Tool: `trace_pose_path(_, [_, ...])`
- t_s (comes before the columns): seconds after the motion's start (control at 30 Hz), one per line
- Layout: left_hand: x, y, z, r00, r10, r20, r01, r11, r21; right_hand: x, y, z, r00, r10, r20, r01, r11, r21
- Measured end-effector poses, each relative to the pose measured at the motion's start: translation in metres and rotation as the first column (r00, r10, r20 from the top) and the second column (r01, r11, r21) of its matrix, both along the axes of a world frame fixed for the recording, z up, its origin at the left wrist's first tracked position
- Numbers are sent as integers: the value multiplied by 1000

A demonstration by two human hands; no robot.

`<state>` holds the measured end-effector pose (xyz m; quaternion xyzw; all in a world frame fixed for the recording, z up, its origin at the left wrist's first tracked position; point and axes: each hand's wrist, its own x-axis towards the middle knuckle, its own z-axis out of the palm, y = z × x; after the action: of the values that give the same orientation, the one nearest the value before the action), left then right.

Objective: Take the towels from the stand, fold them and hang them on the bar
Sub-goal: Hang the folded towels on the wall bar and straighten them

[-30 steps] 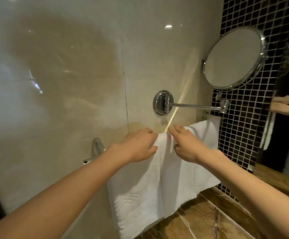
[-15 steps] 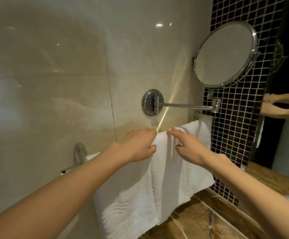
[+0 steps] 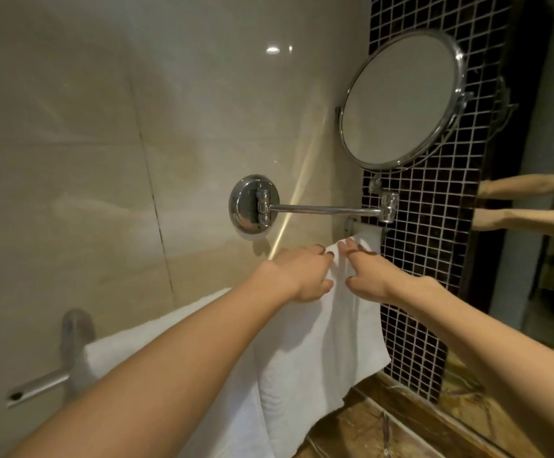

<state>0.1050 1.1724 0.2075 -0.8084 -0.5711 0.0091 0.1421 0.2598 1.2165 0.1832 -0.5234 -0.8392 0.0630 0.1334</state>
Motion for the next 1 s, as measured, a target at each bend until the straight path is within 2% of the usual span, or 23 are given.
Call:
trace_pose_path(0.17, [8, 13, 0, 999, 17, 48, -17, 1000, -6, 3, 4, 0, 1000, 15, -1, -15, 1000, 28])
trace_pose_path(0.4, [2, -5, 4, 996, 46, 82, -44, 999, -23, -3, -7, 5, 999, 33, -18, -33, 999, -23])
trace_pose_path(0.53, [-17, -32, 18, 984, 149, 100, -146, 989, -31, -20, -35, 8, 983, 166, -74, -159, 983, 88])
trace_pose_path(0.7, [-48, -57, 25, 961, 255, 105, -247, 965, -84, -44, -65, 4, 932, 361, -15, -353, 918, 181])
trace_pose_path(1.0, [-70, -75, 19, 935, 268, 234, -246, 962, -118, -53, -76, 9, 950, 311, 33, -313, 939, 144])
